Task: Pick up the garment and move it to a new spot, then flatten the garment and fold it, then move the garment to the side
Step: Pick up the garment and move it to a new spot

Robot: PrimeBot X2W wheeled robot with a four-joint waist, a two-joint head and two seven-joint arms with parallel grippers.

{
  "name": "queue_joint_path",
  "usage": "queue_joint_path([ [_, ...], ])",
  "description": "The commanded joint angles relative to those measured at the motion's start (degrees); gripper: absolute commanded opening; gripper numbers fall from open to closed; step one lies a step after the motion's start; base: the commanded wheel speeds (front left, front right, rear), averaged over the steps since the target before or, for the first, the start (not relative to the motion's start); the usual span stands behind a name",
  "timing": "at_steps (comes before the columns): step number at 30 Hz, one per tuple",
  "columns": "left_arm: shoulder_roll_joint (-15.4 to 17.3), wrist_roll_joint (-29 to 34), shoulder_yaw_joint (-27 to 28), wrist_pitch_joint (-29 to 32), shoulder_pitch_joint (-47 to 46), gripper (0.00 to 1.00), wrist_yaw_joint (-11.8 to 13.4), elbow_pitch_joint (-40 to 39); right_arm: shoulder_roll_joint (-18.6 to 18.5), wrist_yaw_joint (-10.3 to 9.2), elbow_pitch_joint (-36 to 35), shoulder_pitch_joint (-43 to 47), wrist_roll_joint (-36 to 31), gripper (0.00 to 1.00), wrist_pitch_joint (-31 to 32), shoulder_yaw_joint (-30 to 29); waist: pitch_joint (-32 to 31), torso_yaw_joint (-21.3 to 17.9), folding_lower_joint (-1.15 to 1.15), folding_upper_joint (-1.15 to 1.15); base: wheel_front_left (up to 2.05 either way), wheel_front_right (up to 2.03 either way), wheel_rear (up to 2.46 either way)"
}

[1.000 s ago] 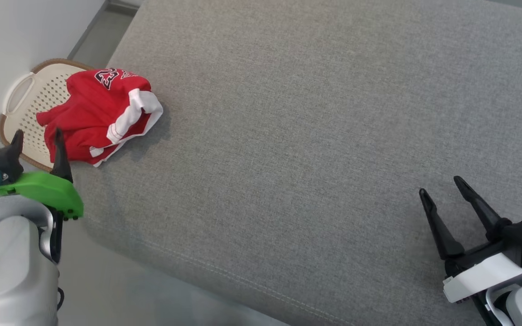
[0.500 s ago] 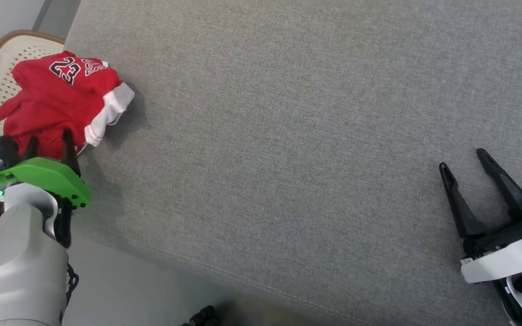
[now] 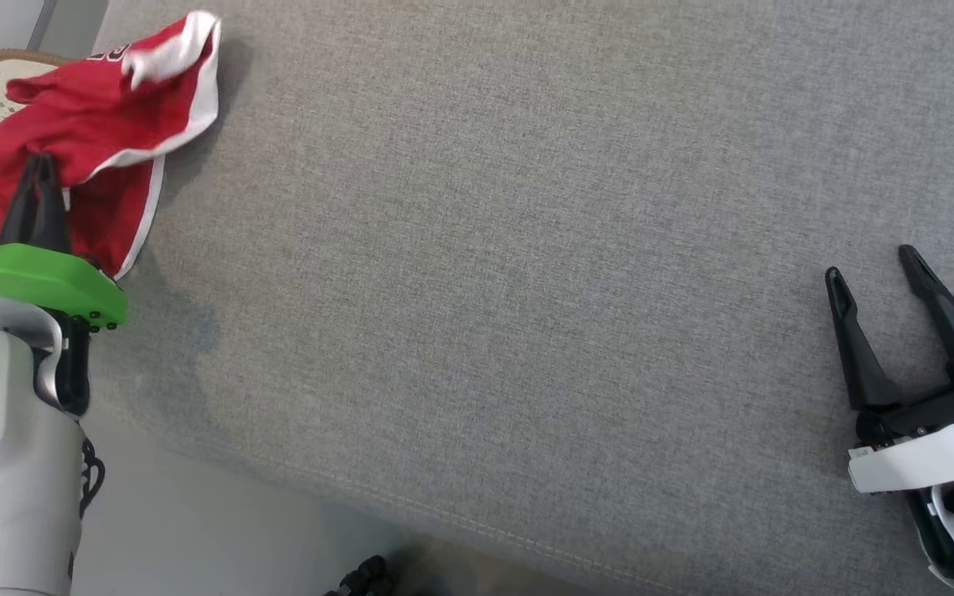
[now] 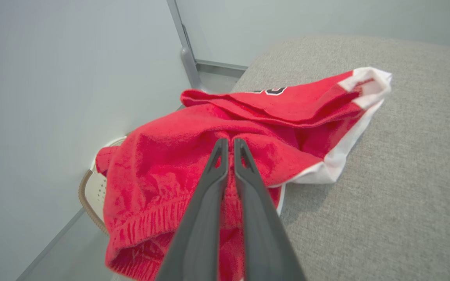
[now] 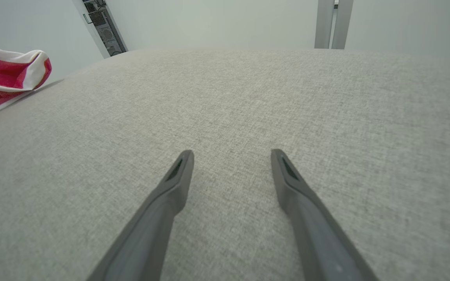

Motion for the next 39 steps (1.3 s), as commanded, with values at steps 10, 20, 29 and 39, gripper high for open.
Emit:
queue_joint_path([
  [10, 5.6, 6.14, -0.41, -0.23, 2.49, 0.0, -0.05, -16.62, 8.31, -0.04, 3.84, -4.96, 0.85, 1.0, 0.27, 4.13, -8.69, -7.66, 0.0, 0.0, 0.0, 0.0, 0.0],
  [20, 11.28, 4.07, -8.18, 6.07, -0.91, 0.0, -0.06, -32.69, 15.06, -0.04, 4.8, -5.94, 1.22, 1.0, 0.26, 2.99, -13.82, -18.84, 0.0, 0.0, 0.0, 0.0, 0.0],
  [29, 13.75, 1.65, -13.69, 14.88, -5.96, 0.0, -0.04, -46.28, 18.64, -0.04, 5.29, -6.07, 1.74, 1.0, 0.26, 3.48, -15.47, -32.27, 0.0, 0.0, 0.0, 0.0, 0.0],
  [39, 11.05, -1.94, -21.54, 18.71, -11.36, 0.0, 0.0, -49.3, 19.99, -0.04, 5.08, -5.41, 2.25, 1.0, 0.26, 3.16, -16.07, -42.25, 0.0, 0.0, 0.0, 0.0, 0.0],
])
